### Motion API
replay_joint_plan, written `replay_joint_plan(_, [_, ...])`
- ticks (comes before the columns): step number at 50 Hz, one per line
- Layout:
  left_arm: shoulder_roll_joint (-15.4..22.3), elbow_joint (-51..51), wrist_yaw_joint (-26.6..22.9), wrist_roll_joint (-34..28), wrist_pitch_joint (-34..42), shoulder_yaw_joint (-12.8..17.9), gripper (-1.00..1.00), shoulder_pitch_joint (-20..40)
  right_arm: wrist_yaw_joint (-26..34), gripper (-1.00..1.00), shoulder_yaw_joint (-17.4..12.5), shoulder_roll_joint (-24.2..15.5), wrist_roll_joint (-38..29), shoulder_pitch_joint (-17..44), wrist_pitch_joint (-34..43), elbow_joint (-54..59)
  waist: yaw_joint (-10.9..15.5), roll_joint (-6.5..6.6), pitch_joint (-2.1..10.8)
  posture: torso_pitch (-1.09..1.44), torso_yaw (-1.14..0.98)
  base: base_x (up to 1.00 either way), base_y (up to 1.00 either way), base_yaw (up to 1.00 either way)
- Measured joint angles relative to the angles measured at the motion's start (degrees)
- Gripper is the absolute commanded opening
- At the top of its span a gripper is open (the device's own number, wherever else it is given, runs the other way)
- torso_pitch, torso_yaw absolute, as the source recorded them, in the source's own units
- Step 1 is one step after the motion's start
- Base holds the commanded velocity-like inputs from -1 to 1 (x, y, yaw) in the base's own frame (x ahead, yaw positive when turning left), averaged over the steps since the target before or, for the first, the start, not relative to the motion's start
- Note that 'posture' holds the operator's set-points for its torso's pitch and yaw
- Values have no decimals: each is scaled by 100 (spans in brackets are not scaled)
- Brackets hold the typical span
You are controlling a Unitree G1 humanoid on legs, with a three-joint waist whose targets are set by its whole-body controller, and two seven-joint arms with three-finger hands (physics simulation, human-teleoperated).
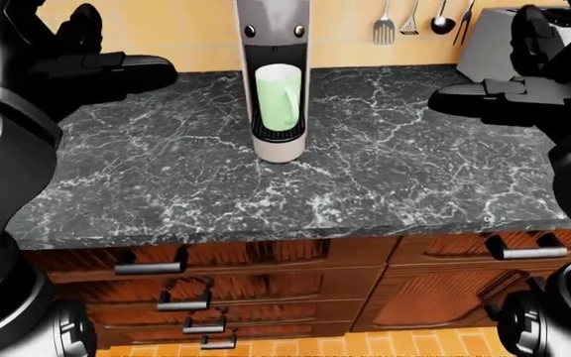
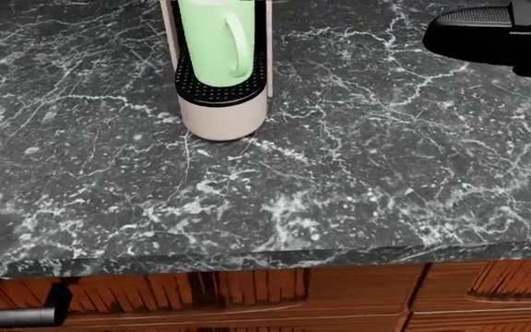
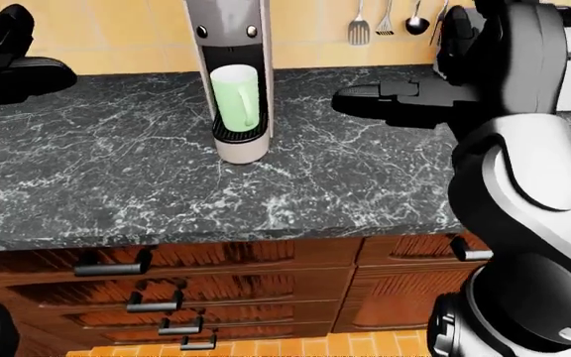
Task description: Press the button on the coffee machine to serve coffee.
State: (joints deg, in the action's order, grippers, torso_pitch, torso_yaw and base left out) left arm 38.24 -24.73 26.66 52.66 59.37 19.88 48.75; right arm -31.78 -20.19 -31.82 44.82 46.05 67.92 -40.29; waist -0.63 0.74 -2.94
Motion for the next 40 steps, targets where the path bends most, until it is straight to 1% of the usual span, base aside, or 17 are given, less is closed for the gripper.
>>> replay_joint_plan(2, [5, -14, 3, -17, -28, 17, 100, 2, 8, 100, -5, -2, -2, -4, -29, -11, -22, 221, -30, 0, 0, 0, 41, 0])
replay_joint_plan(3, [17, 3, 7, -24, -29, 24, 100, 8, 14, 100, 11, -1, 1, 24, -30, 12, 4, 390, 10, 0, 0, 0, 41, 0])
replay_joint_plan(4, [7, 38, 10, -35, -36, 46, 100, -38, 16, 100, 38, 55, 7, -19, -30, -15, 47, 345, -16, 0, 0, 0, 41, 0])
replay_joint_plan(8, [13, 89, 23, -91, 11, 29, 100, -52, 64, 100, 121, 70, 80, -105, 68, 23, 81, 308, -72, 0, 0, 1, 6, 0])
replay_joint_plan(11, [-19, 97, -9, -92, -19, 5, 100, -58, 62, 100, 92, 60, 72, -64, 61, 36, 67, 186, -89, 0, 0, 27, 0, 0])
replay_joint_plan(14, [-4, 94, -4, -96, 15, 36, 100, -86, 76, 100, 70, 46, 72, -38, -20, -76, 94, 3, -107, 0, 0, 39, 0, 0])
replay_joint_plan(16, [2, 58, 6, -117, -4, 77, 100, -85, 80, 100, 61, 42, 84, -19, -70, -139, 109, -79, -102, 0, 0, 38, 0, 0])
replay_joint_plan(19, [-4, 31, 40, -121, 4, 93, 100, -51, 77, 100, 74, 52, 109, -10, -80, -128, 136, -141, -110, 0, 0, 39, 0, 0])
replay_joint_plan(24, [20, -2, 29, -97, -15, 82, 100, 3, 85, 100, 117, 39, 62, -24, -79, -43, 154, -167, -165, 0, 0, 13, 0, 0])
replay_joint_plan(26, [20, 10, 9, -99, -51, 71, 100, 19, 96, 100, 114, 58, 23, -18, -89, -3, 184, -290, -200, 0, 0, 0, 0, 0])
replay_joint_plan(27, [-11, 11, 6, -101, -57, 62, 100, -4, 99, 100, 105, 62, 11, -31, -88, 7, 186, -305, -219, 0, 0, 0, 0, 0])
replay_joint_plan(28, [-53, 15, 11, -92, -31, 30, 100, -58, 95, 100, 88, 78, 3, -75, -74, 9, 175, -238, -260, 0, 0, 12, 0, 0])
replay_joint_plan(30, [-118, 109, 17, -60, 88, -108, 100, -134, 80, 100, 85, 99, -5, -149, 7, 95, 93, -91, -242, 0, 0, 32, 0, 0])
replay_joint_plan(32, [-121, 117, 8, -5, 187, -185, 100, -109, 61, 100, 54, 80, -8, -157, 70, 114, 55, -120, -194, 0, 0, 42, 0, 0])
replay_joint_plan(35, [-60, -19, 0, 26, 132, -76, 100, -7, 48, 100, -1, 27, -12, -31, -8, -17, 55, -123, -47, 0, 0, 42, 0, 0])
replay_joint_plan(38, [-8, -92, -7, -32, -41, 47, 100, 41, 48, 100, -23, 7, -11, 29, -148, -131, 22, -2, -18, 0, 0, 42, 0, 0])
replay_joint_plan(40, [-4, -86, -4, -59, -82, 61, 100, 42, 53, 100, -4, 8, -16, 6, -179, -114, -23, 132, -41, 0, 0, 37, 0, 0])
